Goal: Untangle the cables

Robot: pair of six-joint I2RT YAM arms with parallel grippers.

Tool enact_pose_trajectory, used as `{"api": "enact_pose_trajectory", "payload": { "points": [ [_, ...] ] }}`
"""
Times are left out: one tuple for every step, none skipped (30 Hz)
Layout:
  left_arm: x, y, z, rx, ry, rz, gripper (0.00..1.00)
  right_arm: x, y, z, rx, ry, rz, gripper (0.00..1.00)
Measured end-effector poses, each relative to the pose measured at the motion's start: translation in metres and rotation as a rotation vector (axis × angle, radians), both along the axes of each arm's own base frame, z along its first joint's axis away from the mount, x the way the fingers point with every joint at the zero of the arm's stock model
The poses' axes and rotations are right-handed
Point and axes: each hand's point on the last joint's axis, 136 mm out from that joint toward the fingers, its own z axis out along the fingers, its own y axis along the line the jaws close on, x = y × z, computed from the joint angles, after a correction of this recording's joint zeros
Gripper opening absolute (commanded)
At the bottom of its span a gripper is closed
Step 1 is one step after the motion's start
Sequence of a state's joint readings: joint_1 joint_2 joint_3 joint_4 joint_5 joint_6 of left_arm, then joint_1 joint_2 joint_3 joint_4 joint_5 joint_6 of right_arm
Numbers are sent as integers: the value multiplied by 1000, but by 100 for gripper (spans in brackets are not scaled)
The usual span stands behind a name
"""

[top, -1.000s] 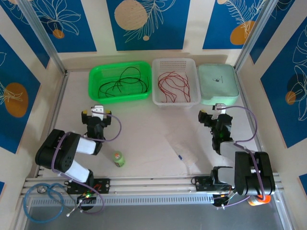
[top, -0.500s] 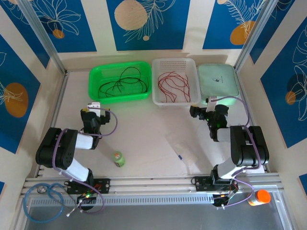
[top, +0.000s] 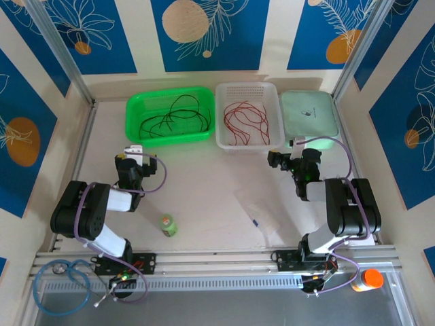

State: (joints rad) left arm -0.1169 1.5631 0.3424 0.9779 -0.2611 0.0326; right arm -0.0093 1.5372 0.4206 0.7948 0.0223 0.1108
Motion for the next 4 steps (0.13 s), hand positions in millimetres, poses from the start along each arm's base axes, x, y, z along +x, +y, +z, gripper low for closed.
{"api": "enact_pose_trajectory", "payload": {
  "points": [
    [0, 0, 0, -1, 0, 0, 100, 0, 0, 0, 0, 0, 0, 99],
    [0, 0, 0, -2, 0, -1, 100, 0, 0, 0, 0, 0, 0, 99],
    [0, -1, 0, -3, 0, -8, 100, 0, 0, 0, 0, 0, 0, 99],
    [0, -2, 0, -5, 1, -17, 100, 0, 0, 0, 0, 0, 0, 99]
  ]
}}
